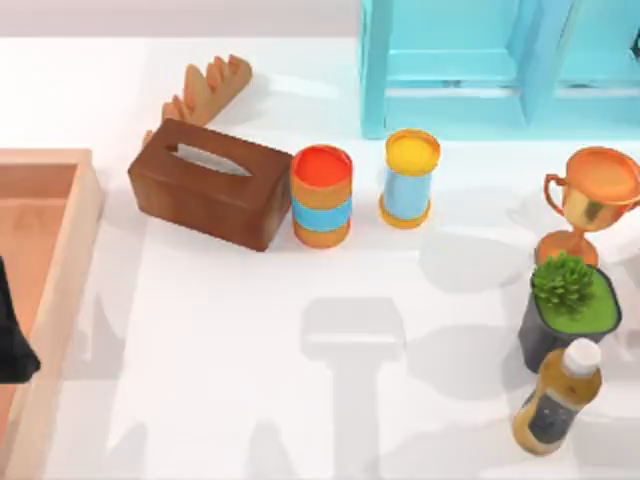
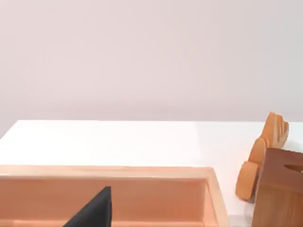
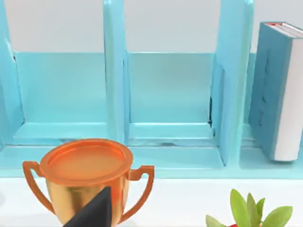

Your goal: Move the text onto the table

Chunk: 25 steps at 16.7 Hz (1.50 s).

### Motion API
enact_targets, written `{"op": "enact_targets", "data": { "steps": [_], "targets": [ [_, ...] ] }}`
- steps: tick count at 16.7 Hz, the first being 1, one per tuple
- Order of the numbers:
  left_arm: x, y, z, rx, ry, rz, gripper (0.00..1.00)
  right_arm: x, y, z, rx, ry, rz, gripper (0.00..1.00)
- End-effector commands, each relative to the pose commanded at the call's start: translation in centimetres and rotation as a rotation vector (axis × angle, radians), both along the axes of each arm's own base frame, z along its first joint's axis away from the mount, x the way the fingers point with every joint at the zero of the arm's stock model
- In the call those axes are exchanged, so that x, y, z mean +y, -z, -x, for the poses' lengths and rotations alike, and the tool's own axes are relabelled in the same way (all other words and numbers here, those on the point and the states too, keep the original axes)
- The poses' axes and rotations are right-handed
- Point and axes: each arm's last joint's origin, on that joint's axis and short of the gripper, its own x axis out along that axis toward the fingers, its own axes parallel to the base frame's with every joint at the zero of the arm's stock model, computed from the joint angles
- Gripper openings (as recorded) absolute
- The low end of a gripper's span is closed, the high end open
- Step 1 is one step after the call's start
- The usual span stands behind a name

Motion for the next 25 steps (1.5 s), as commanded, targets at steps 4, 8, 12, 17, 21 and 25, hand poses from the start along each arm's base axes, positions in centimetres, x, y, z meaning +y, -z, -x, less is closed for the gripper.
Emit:
{"op": "enact_targets", "data": {
  "steps": [4, 8, 12, 17, 21, 25],
  "targets": [
    [0.0, 0.0, 0.0, 0.0, 0.0, 0.0, 1.0, 0.0, -0.8, -0.1, -0.015, -0.003, 0.002, 1.0],
    [0.0, 0.0, 0.0, 0.0, 0.0, 0.0, 1.0, -0.3, -4.3, -1.0, -0.06, -0.008, 0.015, 1.0],
    [0.0, 0.0, 0.0, 0.0, 0.0, 0.0, 1.0, -1.4, -7.5, -4.8, -0.021, 0.0, 0.035, 1.0],
    [0.0, 0.0, 0.0, 0.0, 0.0, 0.0, 1.0, -4.5, -5.8, -13.8, 0.176, 0.001, 0.017, 1.0],
    [0.0, 0.0, 0.0, 0.0, 0.0, 0.0, 1.0, -7.8, -1.9, -19.9, 0.254, -0.006, -0.016, 1.0],
    [0.0, 0.0, 0.0, 0.0, 0.0, 0.0, 1.0, -11.2, 1.9, -24.3, 0.251, 0.001, -0.026, 1.0]
  ]
}}
